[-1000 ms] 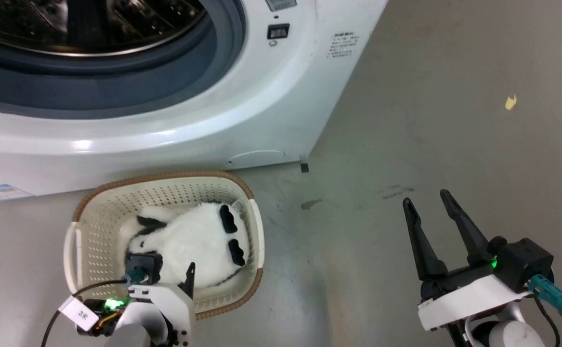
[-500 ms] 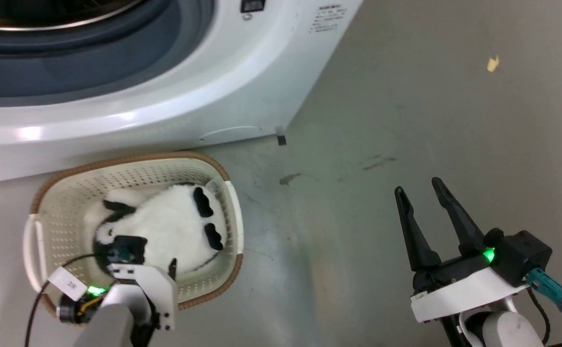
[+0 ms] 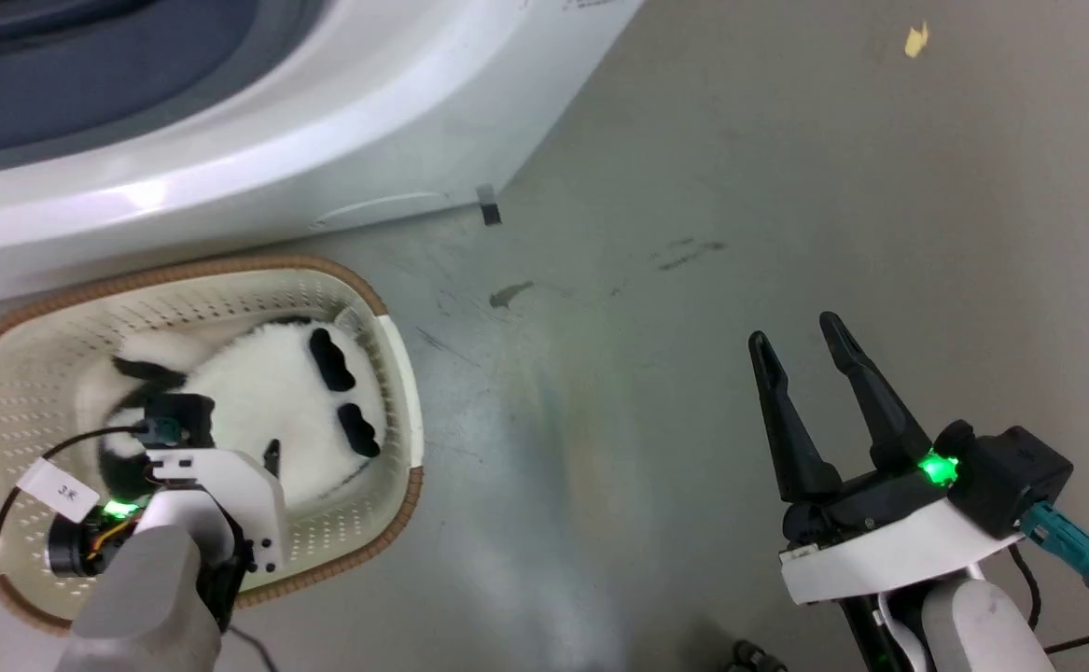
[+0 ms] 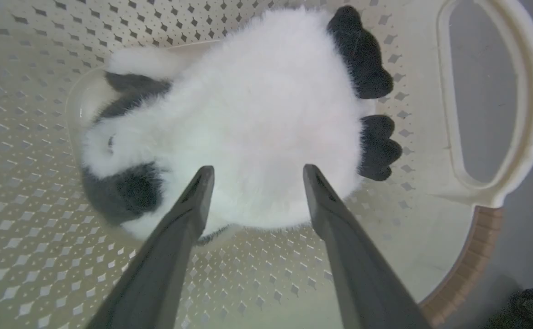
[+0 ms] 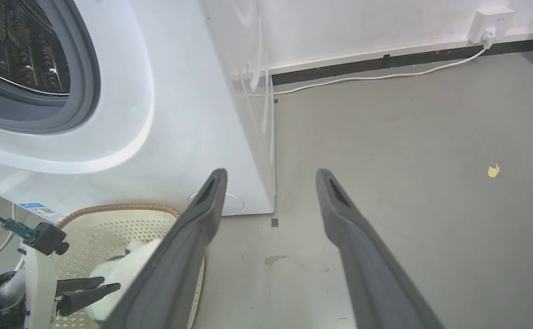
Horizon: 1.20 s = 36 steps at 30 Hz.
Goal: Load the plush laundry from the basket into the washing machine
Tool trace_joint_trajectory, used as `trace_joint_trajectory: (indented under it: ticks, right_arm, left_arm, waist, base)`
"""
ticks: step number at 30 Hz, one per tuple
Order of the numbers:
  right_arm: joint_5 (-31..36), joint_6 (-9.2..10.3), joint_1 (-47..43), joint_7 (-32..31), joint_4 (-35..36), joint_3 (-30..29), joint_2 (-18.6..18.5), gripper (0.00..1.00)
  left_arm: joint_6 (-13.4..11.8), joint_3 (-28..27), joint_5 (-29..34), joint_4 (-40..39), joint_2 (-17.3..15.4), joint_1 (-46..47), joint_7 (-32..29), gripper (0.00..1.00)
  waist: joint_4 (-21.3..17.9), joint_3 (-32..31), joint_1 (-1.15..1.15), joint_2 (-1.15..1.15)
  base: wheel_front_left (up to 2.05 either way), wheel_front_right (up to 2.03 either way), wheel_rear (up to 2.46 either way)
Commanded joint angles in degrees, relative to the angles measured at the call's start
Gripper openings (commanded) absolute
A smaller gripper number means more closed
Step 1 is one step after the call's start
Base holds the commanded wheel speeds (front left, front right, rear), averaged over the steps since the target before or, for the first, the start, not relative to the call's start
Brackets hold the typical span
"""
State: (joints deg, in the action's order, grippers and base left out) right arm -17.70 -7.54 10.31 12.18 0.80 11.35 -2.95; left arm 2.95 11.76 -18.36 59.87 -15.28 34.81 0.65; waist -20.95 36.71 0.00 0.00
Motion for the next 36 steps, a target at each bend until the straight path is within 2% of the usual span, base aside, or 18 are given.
trace_joint_trajectory:
  ticks: [1,17,19,27,36]
  right_arm:
    - [-0.72,0.05,1.04,0.55,0.37,0.38,0.06,1.00]
    - [-4.61,0.05,3.54,2.46,0.15,3.23,0.07,1.00]
    - [-5.00,0.05,3.79,2.70,0.05,3.48,0.07,1.00]
    - [-3.38,0.05,2.99,2.82,-1.15,3.01,0.07,1.00]
    - [1.48,0.05,-0.70,2.82,-2.54,0.23,0.07,1.00]
  left_arm:
    - [-0.22,0.37,-0.50,1.68,-0.50,1.45,0.38,1.00]
    - [-0.16,4.27,-2.59,11.22,-4.44,8.46,0.95,1.00]
    - [0.33,4.51,-3.26,12.29,-4.52,9.00,1.52,0.00]
    - [1.05,4.42,-4.86,12.67,-2.23,6.53,6.97,0.00]
    - [2.72,4.76,-6.21,11.48,2.23,0.56,13.30,0.00]
  waist:
    - [-0.81,1.09,0.00,0.00]
    - [-5.13,7.93,0.00,0.00]
    - [-5.47,8.46,0.00,0.00]
    - [-3.94,4.02,0.00,0.00]
    - [0.83,-7.90,0.00,0.00]
  base:
    - [0.00,0.00,0.00]
    - [0.00,0.00,0.00]
    - [0.00,0.00,0.00]
    - [0.00,0.00,0.00]
    - [0.00,0.00,0.00]
